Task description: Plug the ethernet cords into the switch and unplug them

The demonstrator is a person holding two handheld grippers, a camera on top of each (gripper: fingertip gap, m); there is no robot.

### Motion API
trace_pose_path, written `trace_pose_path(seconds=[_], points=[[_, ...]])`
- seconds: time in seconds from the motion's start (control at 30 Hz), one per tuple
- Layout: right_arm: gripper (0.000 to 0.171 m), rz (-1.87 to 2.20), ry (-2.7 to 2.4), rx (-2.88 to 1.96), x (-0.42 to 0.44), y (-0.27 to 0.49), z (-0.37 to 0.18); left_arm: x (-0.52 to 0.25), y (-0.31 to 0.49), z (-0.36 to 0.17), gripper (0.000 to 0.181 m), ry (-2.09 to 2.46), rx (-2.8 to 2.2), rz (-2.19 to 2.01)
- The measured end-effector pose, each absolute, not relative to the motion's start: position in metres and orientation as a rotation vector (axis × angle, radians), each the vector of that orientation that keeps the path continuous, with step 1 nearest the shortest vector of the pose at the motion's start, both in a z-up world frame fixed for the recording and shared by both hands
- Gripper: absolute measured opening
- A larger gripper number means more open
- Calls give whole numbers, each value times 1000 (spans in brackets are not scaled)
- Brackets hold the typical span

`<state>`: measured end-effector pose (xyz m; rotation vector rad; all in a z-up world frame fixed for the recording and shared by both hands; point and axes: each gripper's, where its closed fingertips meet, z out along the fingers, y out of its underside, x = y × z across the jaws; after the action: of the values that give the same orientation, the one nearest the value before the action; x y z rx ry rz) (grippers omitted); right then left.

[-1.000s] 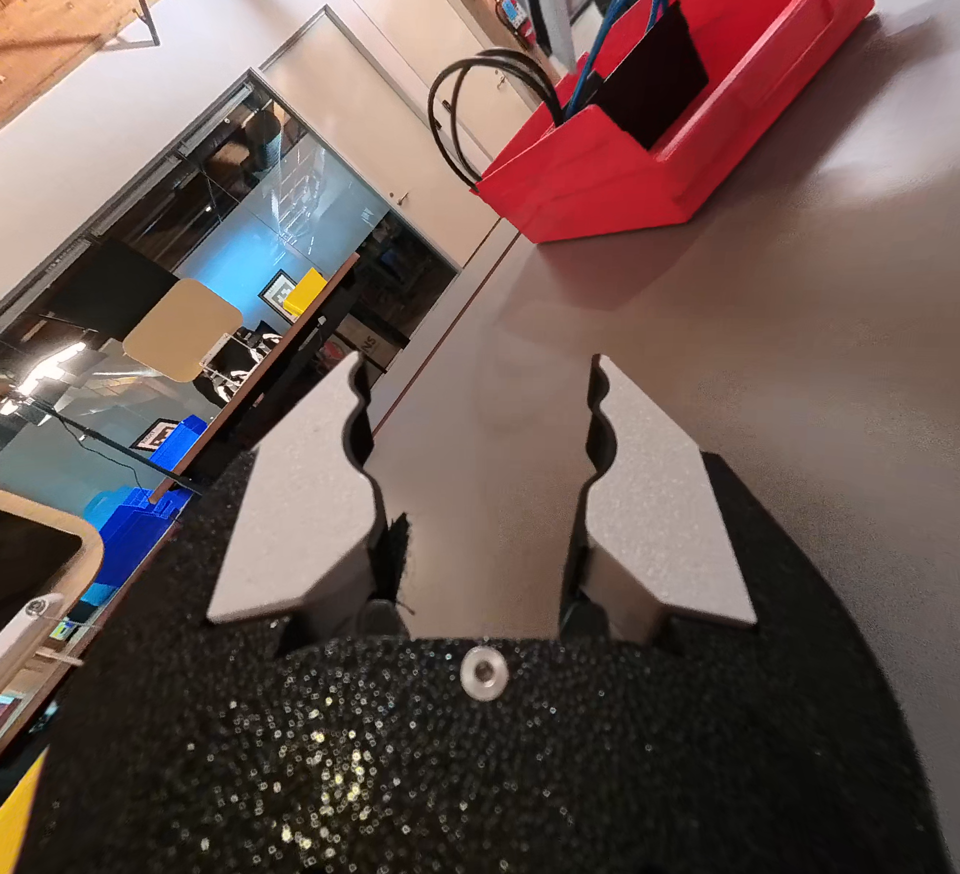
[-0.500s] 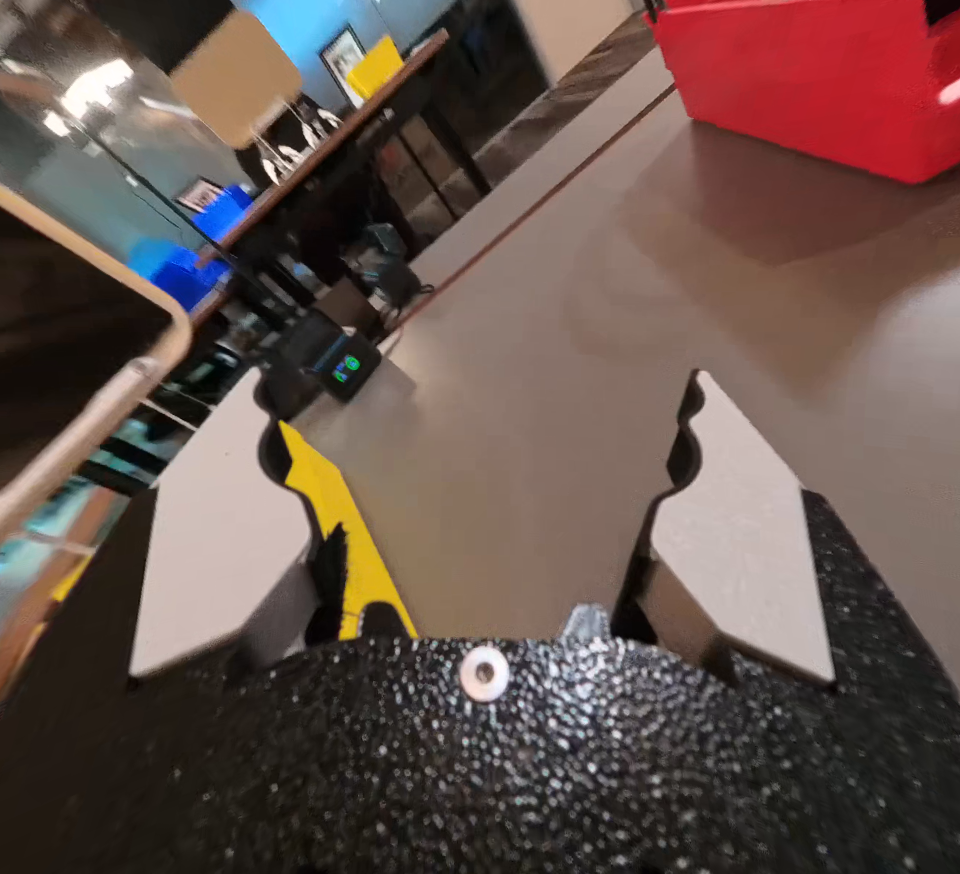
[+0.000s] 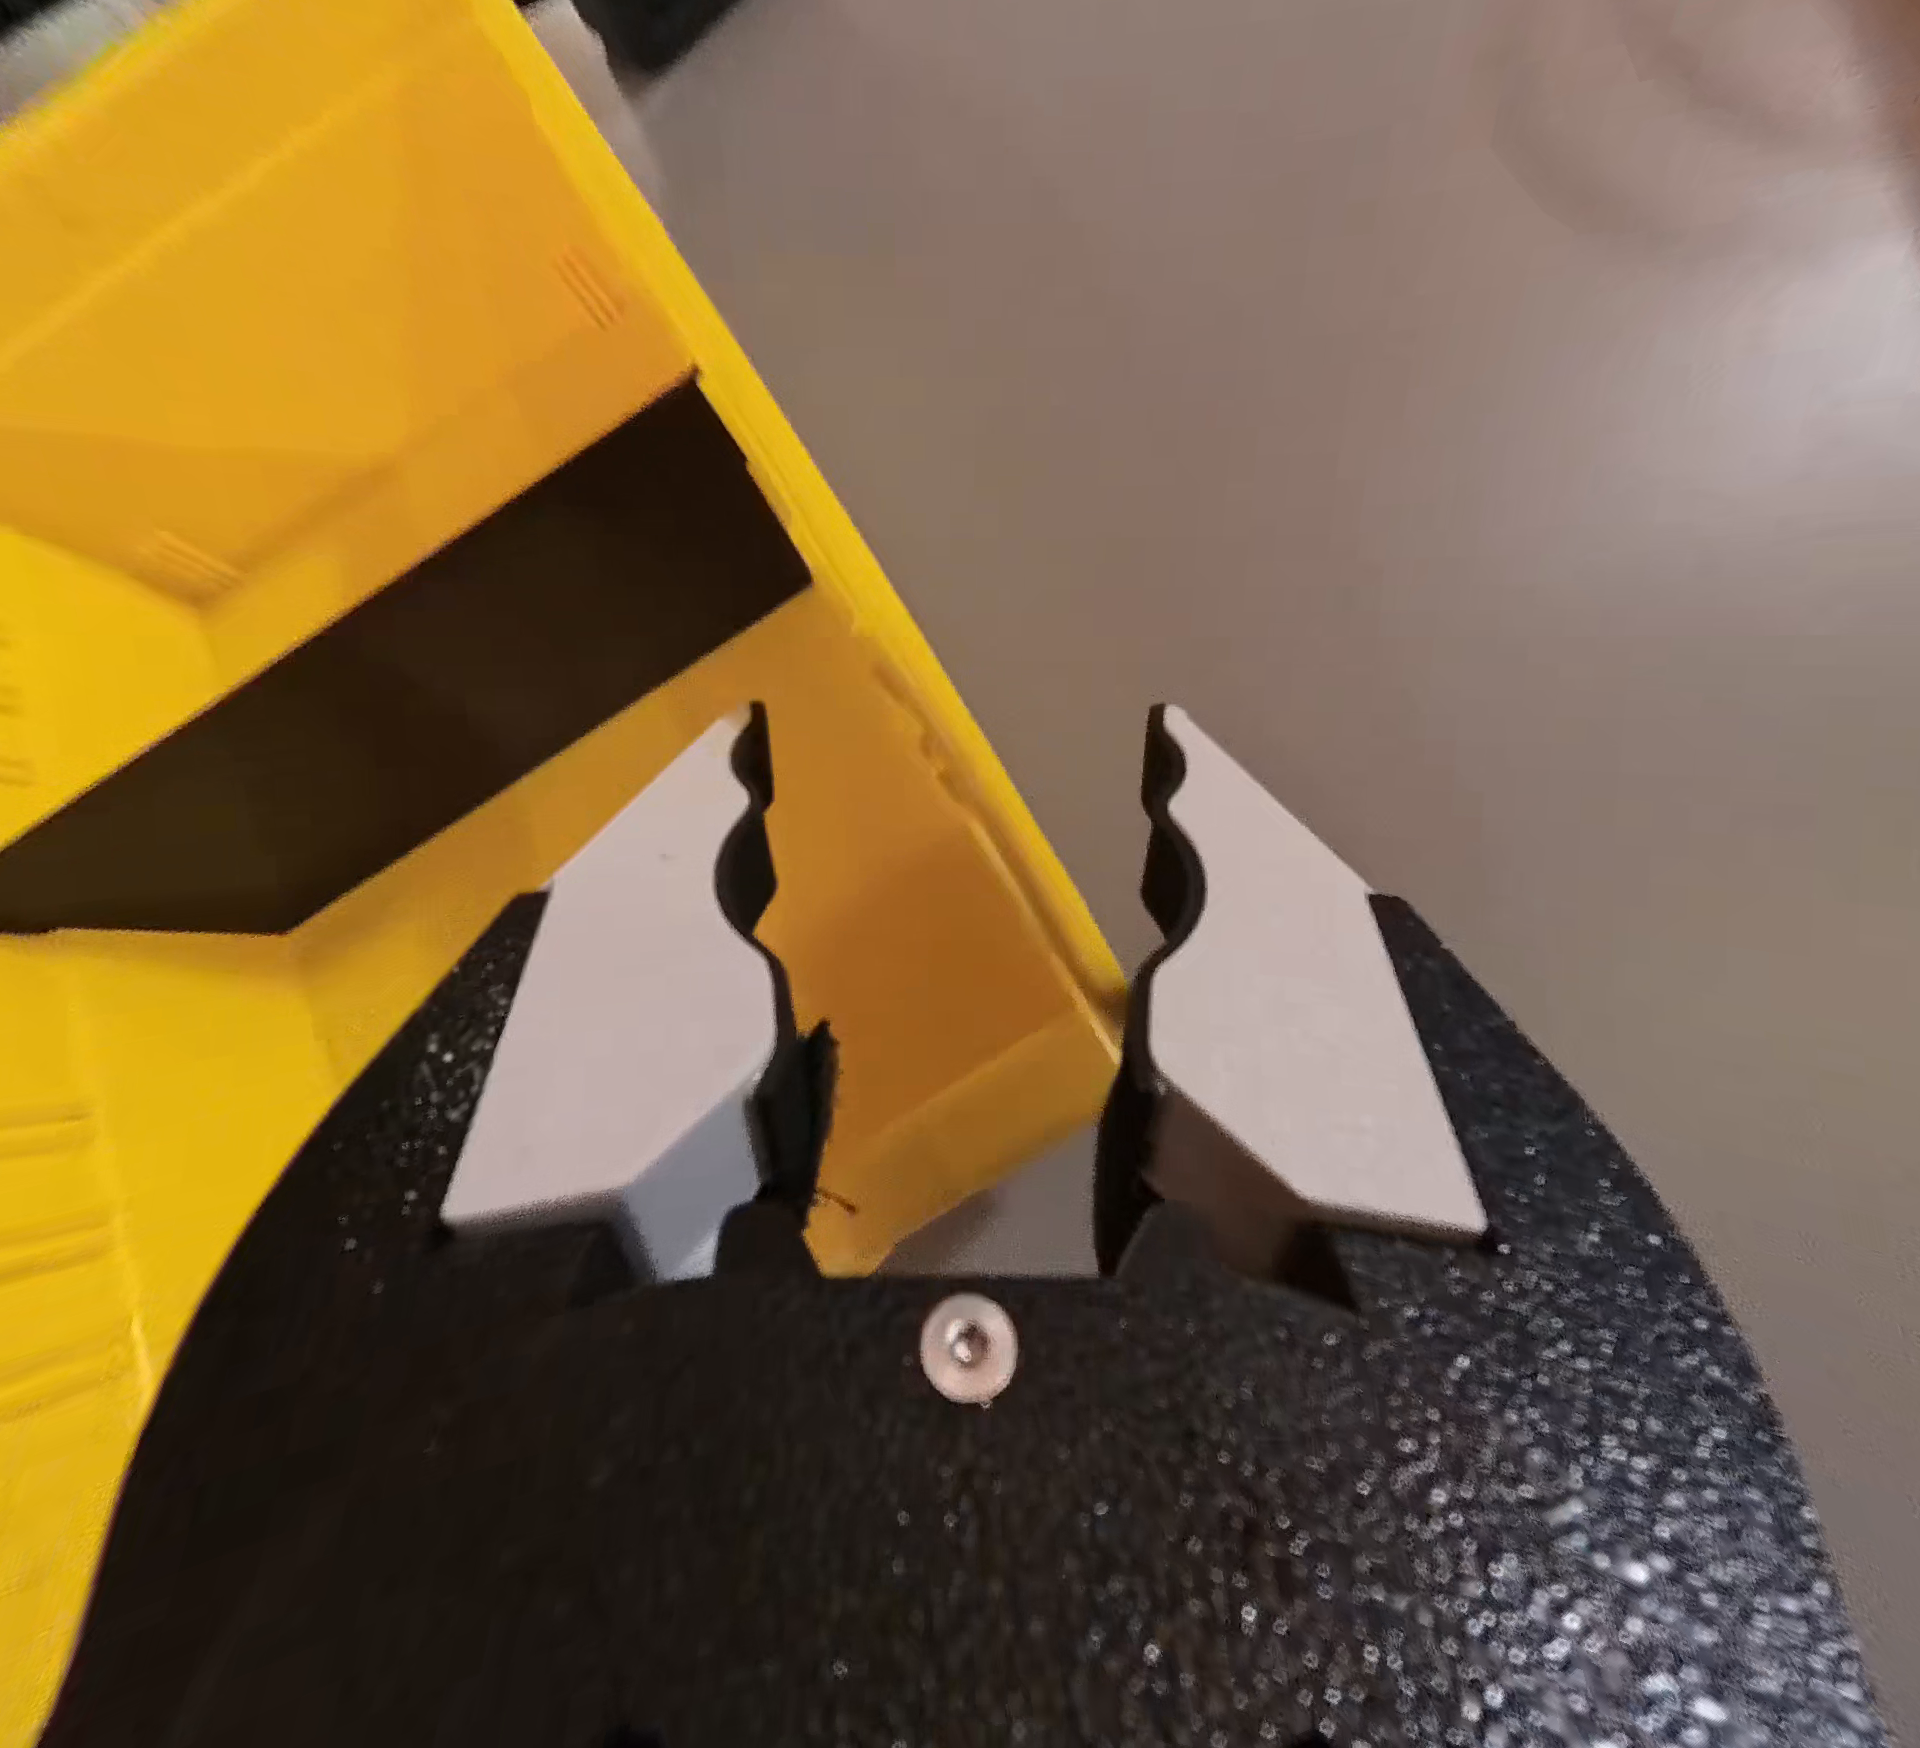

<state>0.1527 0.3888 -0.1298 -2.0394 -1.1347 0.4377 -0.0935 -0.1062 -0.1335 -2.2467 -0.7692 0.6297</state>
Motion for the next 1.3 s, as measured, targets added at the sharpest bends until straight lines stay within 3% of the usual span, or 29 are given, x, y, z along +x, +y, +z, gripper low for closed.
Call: trace_pose_path(seconds=[0.07,0.17,0.3,0.37,0.6,0.93,1.13,1.2,1.27,1.3], points=[[16,398,-1150,-2004,151,389,-128,-92,-105,-141,67,-781,-2274,603],[8,320,-1156,-1986,151,393,-129,-92,-110,-146,39,-789,-2307,629],[4,440,-1114,-2014,150,391,-129,-107,-139,-149,24,-840,-2326,795],[4,448,-1111,-2016,150,390,-129,-115,-157,-143,5,-873,-2274,849],[3,495,-1141,-1988,140,363,-129,-111,-194,-119,4,-826,-2098,931],[4,626,-1290,-1805,79,267,-125,-76,-199,-15,4,-649,-1853,1101],[20,798,-1367,-1574,33,176,-116,-42,-156,29,4,-455,-1733,1110],[37,907,-1445,-1482,21,137,-112,-30,-134,40,4,-376,-1703,1077],[69,1186,-1463,-1328,17,92,-90,-16,-108,48,4,-292,-1678,1031],[77,1336,-1388,-1238,24,78,-70,-8,-95,51,4,-246,-1671,1003]])
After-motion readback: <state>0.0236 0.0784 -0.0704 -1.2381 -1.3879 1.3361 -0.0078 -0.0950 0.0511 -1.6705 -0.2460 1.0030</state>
